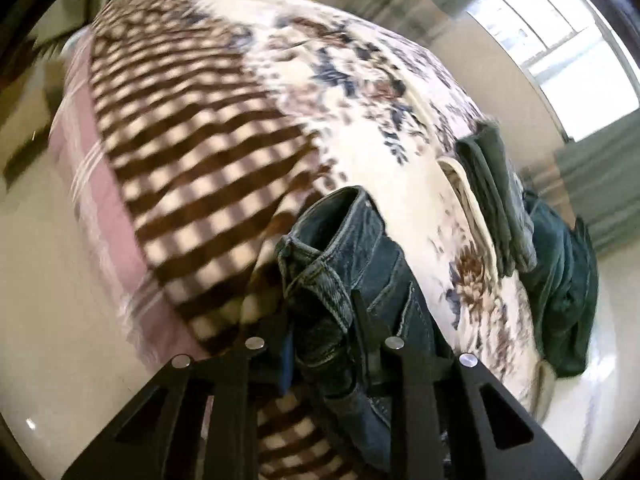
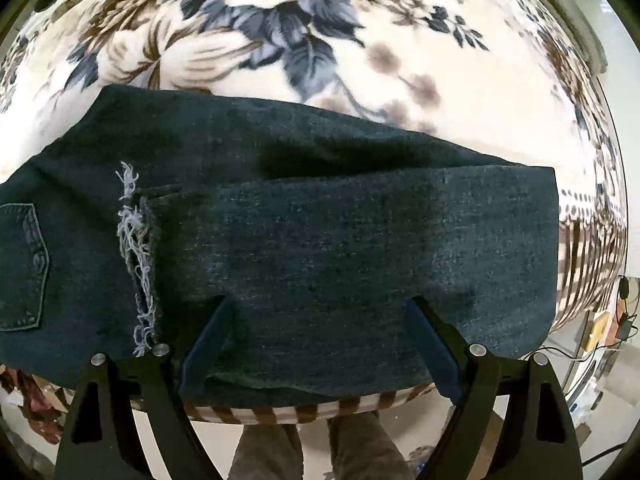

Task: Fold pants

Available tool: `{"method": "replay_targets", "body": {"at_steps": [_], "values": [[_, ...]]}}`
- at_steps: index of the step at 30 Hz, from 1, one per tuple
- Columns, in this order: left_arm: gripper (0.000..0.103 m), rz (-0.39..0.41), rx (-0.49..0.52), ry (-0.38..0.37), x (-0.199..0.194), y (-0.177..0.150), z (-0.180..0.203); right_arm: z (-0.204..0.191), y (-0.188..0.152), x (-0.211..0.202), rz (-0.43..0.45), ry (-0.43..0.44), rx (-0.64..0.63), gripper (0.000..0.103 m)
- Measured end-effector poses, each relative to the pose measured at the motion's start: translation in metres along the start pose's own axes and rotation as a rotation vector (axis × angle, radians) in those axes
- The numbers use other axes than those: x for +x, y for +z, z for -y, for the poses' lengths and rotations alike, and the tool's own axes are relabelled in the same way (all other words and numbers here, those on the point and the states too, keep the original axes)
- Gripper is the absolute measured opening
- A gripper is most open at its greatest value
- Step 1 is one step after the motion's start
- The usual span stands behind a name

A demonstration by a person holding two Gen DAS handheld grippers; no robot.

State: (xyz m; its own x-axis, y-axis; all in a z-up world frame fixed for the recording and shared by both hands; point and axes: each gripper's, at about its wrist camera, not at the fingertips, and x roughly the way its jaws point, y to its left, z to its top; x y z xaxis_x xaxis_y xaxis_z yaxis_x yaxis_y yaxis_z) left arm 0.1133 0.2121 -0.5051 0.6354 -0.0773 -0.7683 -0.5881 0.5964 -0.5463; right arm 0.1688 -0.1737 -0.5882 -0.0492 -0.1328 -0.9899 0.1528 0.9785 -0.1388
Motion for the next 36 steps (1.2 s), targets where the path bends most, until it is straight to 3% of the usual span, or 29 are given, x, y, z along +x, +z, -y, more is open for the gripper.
{"method": "replay_targets", "body": {"at_steps": [4,6,9,12,17,20,21,22,24,27,31,36], "values": [[0.021,0.002,0.000,-0.033,0.016,0.012,-0.005,0.000,0.001,0.001,0.002,-0.001,-0.009,0.090],[0.023,-0.054,-0.028,-0.017,0.032,0.013,-0.020,-0.001,0.002,0.001,-0.002,0.002,-0.007,0.090],[0.036,-0.126,-0.136,-0.020,0.047,0.012,-0.050,-0.001,-0.001,0.001,-0.007,0.008,-0.003,0.090],[0.055,-0.161,-0.206,-0.058,0.051,0.012,-0.068,0.001,-0.002,0.006,-0.014,0.014,0.002,0.090],[0.069,-0.148,-0.202,-0.066,0.051,0.015,-0.064,0.001,-0.003,0.010,-0.021,0.015,-0.007,0.090],[0.070,-0.149,-0.186,-0.042,0.062,0.019,-0.058,-0.002,-0.006,0.010,-0.020,0.014,-0.014,0.090],[0.067,-0.133,-0.163,-0.032,0.063,0.021,-0.053,-0.002,-0.006,0.010,-0.020,0.015,-0.013,0.090],[0.047,-0.115,-0.132,-0.024,0.062,0.023,-0.048,-0.002,-0.007,0.010,-0.019,0.015,-0.014,0.090],[0.026,-0.082,-0.029,-0.007,0.057,0.026,-0.030,-0.003,-0.007,0.010,-0.015,0.018,-0.013,0.090],[0.021,-0.027,0.050,-0.005,0.041,0.023,-0.015,0.000,-0.010,0.011,-0.011,0.029,-0.006,0.090],[0.017,0.013,0.053,-0.051,0.014,0.019,-0.005,0.010,-0.016,0.003,0.028,0.043,-0.003,0.090],[0.016,0.059,0.148,-0.103,-0.025,0.009,0.040,0.041,-0.024,-0.010,0.069,0.107,0.034,0.090]]}}
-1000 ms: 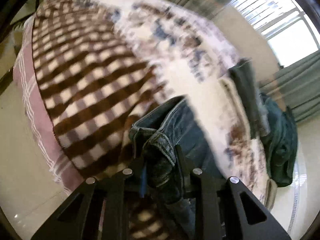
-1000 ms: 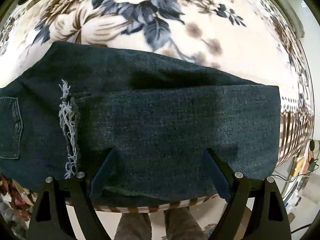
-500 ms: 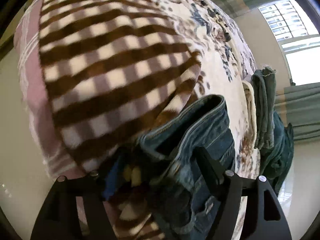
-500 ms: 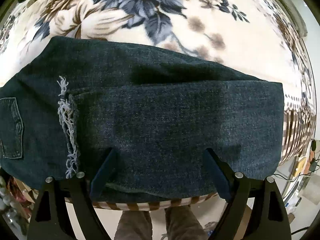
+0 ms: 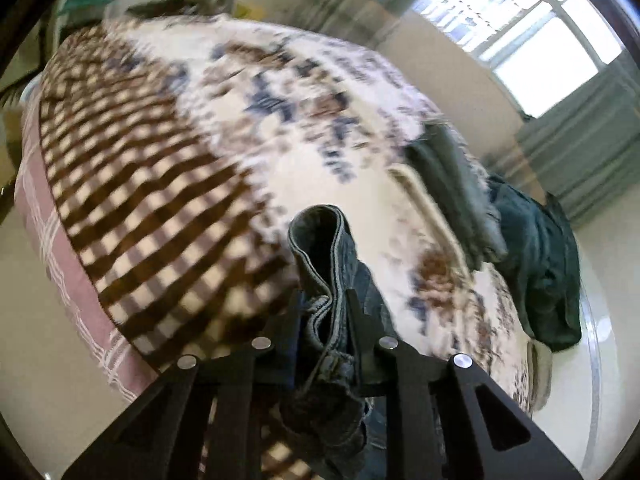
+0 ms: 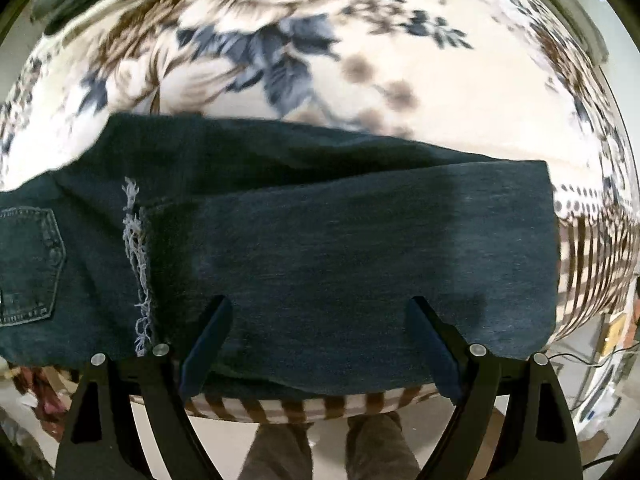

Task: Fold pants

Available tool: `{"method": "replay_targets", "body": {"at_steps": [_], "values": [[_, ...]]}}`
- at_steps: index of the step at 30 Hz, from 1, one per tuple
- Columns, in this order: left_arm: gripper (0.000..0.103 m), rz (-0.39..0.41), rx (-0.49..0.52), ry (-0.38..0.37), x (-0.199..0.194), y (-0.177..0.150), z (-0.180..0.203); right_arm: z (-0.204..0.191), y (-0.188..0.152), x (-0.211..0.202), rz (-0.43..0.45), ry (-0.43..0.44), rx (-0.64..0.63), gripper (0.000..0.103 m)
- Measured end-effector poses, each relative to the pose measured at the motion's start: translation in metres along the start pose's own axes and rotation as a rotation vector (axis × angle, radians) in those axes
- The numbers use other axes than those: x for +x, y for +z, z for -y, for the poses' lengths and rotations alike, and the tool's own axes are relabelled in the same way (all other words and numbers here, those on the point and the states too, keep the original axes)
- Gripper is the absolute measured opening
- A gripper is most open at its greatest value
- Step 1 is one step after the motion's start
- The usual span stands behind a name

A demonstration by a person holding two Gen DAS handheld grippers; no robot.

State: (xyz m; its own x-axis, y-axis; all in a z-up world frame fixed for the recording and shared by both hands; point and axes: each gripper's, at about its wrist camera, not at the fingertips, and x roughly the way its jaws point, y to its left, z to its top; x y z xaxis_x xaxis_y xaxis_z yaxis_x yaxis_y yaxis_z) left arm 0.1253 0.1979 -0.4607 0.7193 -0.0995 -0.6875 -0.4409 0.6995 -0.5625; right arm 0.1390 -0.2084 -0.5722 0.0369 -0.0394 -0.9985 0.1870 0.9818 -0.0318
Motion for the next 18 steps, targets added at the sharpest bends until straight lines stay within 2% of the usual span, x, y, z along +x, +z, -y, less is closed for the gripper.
{"method": "replay_targets", "body": {"at_steps": [6,9,13,15,16,18], "values": [[0.016,0.040,0.117,-0.122,-0.042,-0.014,0.087,0.058,-0.008,-0.035,0.070,0.052,0.054,0.090],[0.016,0.008,0.182,-0.195,-0.052,-0.039,0.142,0.096,-0.012,-0.052,0.103,0.071,0.084,0.090],[0.013,-0.121,0.289,-0.307,-0.046,-0.100,0.210,0.145,-0.011,-0.065,0.122,0.064,0.121,0.090],[0.012,-0.226,0.344,-0.360,-0.033,-0.142,0.243,0.173,-0.013,-0.069,0.128,0.059,0.149,0.090],[0.013,-0.287,0.391,-0.372,-0.024,-0.166,0.261,0.186,-0.014,-0.070,0.127,0.059,0.163,0.090],[0.013,-0.376,0.468,-0.341,-0.010,-0.200,0.283,0.204,-0.014,-0.070,0.123,0.093,0.184,0.090]]}}
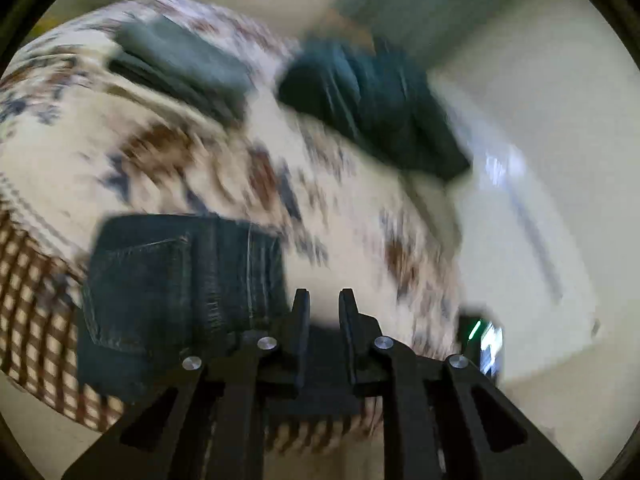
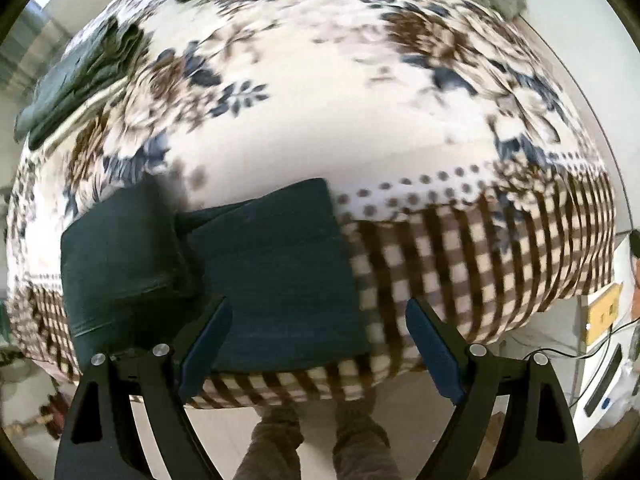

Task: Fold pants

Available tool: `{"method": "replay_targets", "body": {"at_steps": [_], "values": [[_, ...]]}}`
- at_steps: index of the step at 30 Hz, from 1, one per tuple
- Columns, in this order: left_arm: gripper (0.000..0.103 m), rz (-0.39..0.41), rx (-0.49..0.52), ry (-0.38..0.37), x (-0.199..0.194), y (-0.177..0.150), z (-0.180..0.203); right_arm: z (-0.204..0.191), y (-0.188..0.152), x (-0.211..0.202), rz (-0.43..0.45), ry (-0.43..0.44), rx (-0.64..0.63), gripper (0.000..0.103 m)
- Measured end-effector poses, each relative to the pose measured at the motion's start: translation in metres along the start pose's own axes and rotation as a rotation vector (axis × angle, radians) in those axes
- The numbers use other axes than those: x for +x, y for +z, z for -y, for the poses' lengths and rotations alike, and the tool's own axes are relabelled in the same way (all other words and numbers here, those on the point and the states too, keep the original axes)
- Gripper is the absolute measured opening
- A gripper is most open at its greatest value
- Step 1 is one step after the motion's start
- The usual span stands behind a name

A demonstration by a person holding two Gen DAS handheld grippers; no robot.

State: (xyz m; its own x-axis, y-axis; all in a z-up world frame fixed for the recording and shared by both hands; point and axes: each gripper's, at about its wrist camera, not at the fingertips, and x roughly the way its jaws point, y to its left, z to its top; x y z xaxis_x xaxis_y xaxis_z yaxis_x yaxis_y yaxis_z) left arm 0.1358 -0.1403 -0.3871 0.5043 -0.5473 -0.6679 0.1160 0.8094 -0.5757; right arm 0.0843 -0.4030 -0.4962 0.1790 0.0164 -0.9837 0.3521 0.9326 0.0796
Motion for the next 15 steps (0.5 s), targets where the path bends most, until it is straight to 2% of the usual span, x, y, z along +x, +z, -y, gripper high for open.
{"method": "replay_targets", "body": {"at_steps": [2,3,5,6,7,8,10,12,14,15], "values": [[0.014,-0.072,0.034,0.022,0.017,-0.009,0.015,0.009,0.003,-0.002,-0.006,0.067,0.020,0.090],[0.016,-0.080,0.040,0.044,0.018,-0.010,0.017,0.009,0.005,-0.002,-0.009,0.120,0.016,0.090],[0.032,-0.068,0.047,0.090,0.012,-0.010,0.012,0.001,0.007,0.002,-0.036,0.222,0.000,0.090],[0.066,-0.068,0.054,0.131,0.011,-0.012,0.008,-0.007,0.010,0.008,-0.055,0.292,-0.002,0.090],[0.094,-0.067,0.055,0.186,0.010,-0.011,0.001,-0.015,0.012,0.014,-0.074,0.342,-0.005,0.090],[0.096,-0.063,0.049,0.234,0.008,-0.012,-0.010,-0.030,0.016,0.027,-0.106,0.403,-0.011,0.090],[0.096,-0.080,0.000,0.348,0.009,-0.006,-0.045,-0.052,0.024,0.050,-0.149,0.463,-0.025,0.090],[0.096,-0.090,-0.051,0.431,0.010,-0.001,-0.080,-0.078,0.031,0.080,-0.206,0.487,-0.020,0.090],[0.096,-0.094,-0.063,0.498,0.010,0.003,-0.101,-0.099,0.034,0.118,-0.323,0.504,0.012,0.090],[0.096,-0.095,-0.062,0.548,0.010,0.006,-0.112,-0.104,0.033,0.129,-0.351,0.509,0.035,0.091]]}}
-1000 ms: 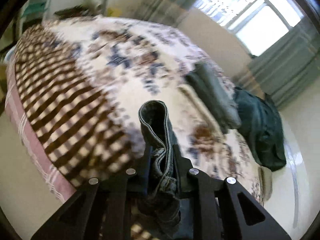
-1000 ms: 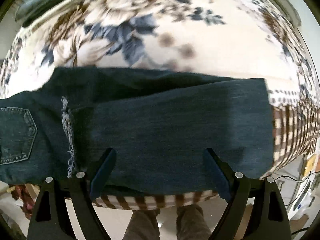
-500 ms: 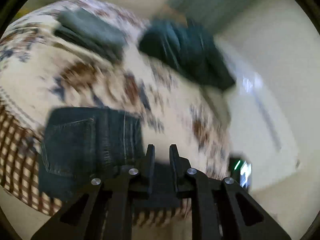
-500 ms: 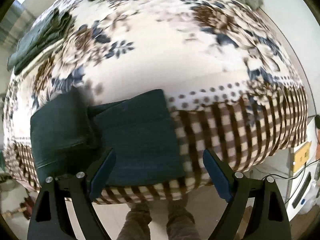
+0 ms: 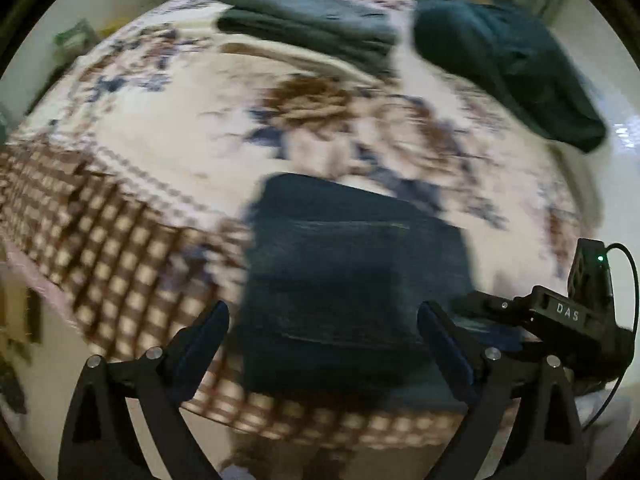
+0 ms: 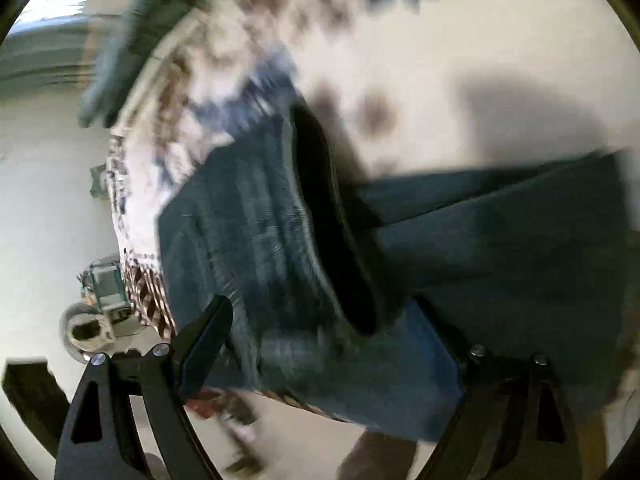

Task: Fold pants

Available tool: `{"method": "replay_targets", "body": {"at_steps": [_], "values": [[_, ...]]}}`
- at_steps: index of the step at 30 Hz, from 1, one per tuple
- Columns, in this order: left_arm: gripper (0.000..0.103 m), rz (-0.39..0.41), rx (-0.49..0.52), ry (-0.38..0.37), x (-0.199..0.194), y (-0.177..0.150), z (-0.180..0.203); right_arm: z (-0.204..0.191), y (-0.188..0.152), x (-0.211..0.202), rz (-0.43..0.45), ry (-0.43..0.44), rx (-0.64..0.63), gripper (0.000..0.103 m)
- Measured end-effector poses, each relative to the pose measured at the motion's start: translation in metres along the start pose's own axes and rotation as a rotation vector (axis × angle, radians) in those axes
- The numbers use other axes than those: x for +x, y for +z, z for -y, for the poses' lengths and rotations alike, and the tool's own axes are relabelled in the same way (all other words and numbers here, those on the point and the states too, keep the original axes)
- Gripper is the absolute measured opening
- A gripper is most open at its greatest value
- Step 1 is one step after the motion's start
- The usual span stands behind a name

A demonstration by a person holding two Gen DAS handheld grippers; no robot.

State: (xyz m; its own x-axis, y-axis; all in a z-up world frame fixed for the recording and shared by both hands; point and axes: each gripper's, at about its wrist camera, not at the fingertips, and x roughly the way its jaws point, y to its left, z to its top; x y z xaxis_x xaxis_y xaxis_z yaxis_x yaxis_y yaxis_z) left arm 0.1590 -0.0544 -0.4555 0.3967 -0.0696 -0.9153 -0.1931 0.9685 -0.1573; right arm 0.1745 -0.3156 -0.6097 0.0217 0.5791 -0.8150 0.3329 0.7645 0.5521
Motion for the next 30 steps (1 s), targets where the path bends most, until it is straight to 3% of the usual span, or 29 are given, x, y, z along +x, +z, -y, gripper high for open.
{"method": "replay_targets", "body": {"at_steps": [2,5,7,13,20,25,27,29,30], "values": [[0.096,-0.005,-0.002,0.051,0.008,0.003,-0.008,-0.006,0.001,0.013,0.016,-0.028,0.008,0.088],[0.096,-0.001,0.001,0.098,0.012,0.007,-0.017,-0.029,-0.010,0.008,0.112,-0.129,-0.068,0.033],[0.096,0.006,0.013,0.117,0.012,0.008,-0.015,-0.039,-0.020,-0.003,0.169,-0.160,-0.104,0.030],[0.096,0.012,-0.004,0.083,0.002,0.010,-0.006,-0.037,-0.039,-0.060,0.256,-0.123,-0.117,0.029],[0.096,0.019,-0.037,-0.021,-0.006,0.012,0.007,0.030,-0.072,-0.146,0.365,-0.191,-0.069,0.027],[0.096,-0.029,-0.026,-0.072,0.007,0.012,0.026,0.097,-0.092,-0.191,0.389,-0.226,0.013,0.017],[0.096,-0.038,-0.014,-0.086,0.012,0.012,0.033,0.115,-0.094,-0.193,0.372,-0.214,0.037,0.017],[0.096,-0.054,0.011,-0.096,0.021,0.013,0.045,0.131,-0.089,-0.182,0.302,-0.161,0.064,0.017],[0.096,-0.062,0.022,-0.096,0.026,0.013,0.049,0.134,-0.085,-0.178,0.278,-0.142,0.072,0.026]]}}
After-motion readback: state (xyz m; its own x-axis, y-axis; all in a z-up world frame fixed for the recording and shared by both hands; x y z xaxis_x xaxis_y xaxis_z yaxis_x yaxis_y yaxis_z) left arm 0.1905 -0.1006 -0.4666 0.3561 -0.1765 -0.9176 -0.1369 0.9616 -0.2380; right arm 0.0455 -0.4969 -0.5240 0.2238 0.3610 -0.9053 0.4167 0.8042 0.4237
